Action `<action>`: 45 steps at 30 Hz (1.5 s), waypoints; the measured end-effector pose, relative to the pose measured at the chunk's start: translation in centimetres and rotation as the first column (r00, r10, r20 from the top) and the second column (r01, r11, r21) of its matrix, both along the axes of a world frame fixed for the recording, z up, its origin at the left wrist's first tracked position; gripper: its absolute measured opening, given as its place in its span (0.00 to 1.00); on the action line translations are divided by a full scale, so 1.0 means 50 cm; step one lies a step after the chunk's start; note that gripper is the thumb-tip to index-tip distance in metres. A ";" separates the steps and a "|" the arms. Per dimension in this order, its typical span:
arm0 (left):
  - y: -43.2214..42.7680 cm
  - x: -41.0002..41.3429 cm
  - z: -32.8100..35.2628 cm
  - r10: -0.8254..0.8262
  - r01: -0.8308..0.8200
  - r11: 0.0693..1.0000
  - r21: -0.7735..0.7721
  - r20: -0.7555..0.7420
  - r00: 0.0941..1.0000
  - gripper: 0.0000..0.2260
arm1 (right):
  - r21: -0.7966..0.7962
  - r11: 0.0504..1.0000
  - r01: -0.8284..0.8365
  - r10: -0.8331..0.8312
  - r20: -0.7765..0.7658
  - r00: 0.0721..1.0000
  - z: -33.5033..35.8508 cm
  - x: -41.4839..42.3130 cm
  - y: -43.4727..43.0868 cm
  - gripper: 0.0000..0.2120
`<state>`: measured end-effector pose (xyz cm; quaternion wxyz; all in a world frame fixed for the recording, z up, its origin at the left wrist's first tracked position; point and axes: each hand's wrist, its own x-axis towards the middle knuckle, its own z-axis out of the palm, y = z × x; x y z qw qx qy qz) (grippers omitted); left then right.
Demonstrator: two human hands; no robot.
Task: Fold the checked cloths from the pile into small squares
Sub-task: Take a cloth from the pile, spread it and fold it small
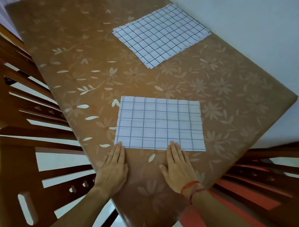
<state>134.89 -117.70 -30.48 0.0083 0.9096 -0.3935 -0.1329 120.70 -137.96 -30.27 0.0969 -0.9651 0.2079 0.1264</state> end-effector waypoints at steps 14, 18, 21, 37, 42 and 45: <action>-0.026 0.005 0.037 0.031 -0.031 0.999 0.033 -0.013 0.999 0.28 | 0.017 0.953 0.304 -0.302 -0.057 0.951 0.017 -0.073 -0.068 0.43; -0.098 0.006 0.049 -0.038 0.037 0.998 -0.051 -0.022 0.999 0.29 | 0.042 0.940 0.339 -0.340 0.025 0.940 0.032 -0.063 -0.085 0.39; -0.176 0.008 0.053 -0.107 0.100 0.991 -0.092 -0.083 0.991 0.28 | 0.073 0.924 0.374 -0.380 0.105 0.919 0.040 -0.048 -0.109 0.27; -0.282 0.025 0.010 -0.205 0.198 0.978 -0.060 -0.153 0.967 0.26 | 0.552 0.526 0.647 -0.804 0.076 0.590 0.079 0.084 -0.279 0.12; -0.279 0.029 0.004 -0.208 0.197 0.977 -0.078 -0.169 0.963 0.27 | 0.718 0.191 0.669 -0.945 -0.049 0.323 0.068 0.122 -0.316 0.13; -0.277 0.033 0.001 -0.201 0.188 0.978 -0.087 -0.178 0.963 0.27 | 0.747 0.083 0.659 -0.960 -0.118 0.255 0.063 0.134 -0.329 0.09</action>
